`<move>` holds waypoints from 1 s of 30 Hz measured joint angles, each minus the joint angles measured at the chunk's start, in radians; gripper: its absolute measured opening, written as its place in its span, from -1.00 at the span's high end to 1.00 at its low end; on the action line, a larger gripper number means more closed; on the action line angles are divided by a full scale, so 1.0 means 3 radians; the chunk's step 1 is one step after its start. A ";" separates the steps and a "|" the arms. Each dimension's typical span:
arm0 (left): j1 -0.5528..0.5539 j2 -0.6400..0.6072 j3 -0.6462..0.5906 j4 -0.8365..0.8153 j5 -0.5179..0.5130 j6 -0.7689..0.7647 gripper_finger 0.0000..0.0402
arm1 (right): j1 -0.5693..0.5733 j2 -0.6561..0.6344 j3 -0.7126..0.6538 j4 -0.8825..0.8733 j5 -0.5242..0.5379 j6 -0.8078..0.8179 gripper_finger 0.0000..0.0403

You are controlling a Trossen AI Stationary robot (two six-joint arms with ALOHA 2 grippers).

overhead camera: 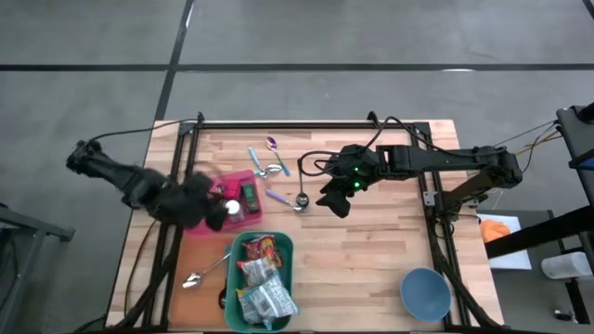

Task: Pick & Place Food Item
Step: Put the light blue spoon into the orange bin

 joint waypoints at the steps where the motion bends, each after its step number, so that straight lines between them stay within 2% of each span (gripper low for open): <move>1: 0.0203 0.0000 -0.0002 0.0095 0.0099 0.0258 0.18 | 0.0001 0.0000 0.0000 0.0000 0.0000 0.0000 -0.16; 6: 0.1183 0.0001 -0.0152 0.0551 0.0756 0.1321 -0.08 | 0.0001 0.0000 0.0000 0.0000 0.0000 0.0000 -0.16; 11: 0.1815 0.0002 -0.0337 0.0799 0.1034 0.1908 -0.37 | 0.0000 0.0000 0.0000 0.0000 0.0000 0.0000 -0.16; 14: 0.2013 0.0071 -0.0373 0.0968 0.1180 0.2371 -0.48 | 0.0001 0.0000 0.0000 0.0001 0.0000 0.0000 -0.16; 17: 0.2125 0.0247 -0.0369 0.0937 0.1172 0.2765 -0.54 | 0.0001 0.0000 0.0000 0.0001 -0.0001 0.0000 -0.16; 22: 0.2426 0.0593 -0.0369 0.0999 0.1136 0.3450 -0.55 | 0.0000 0.0000 -0.0001 0.0001 0.0000 0.0000 -0.16; 30: 0.2902 0.0982 -0.0370 0.1338 0.1483 0.4226 -0.55 | 0.0000 0.0000 -0.0001 0.0001 0.0000 0.0000 -0.16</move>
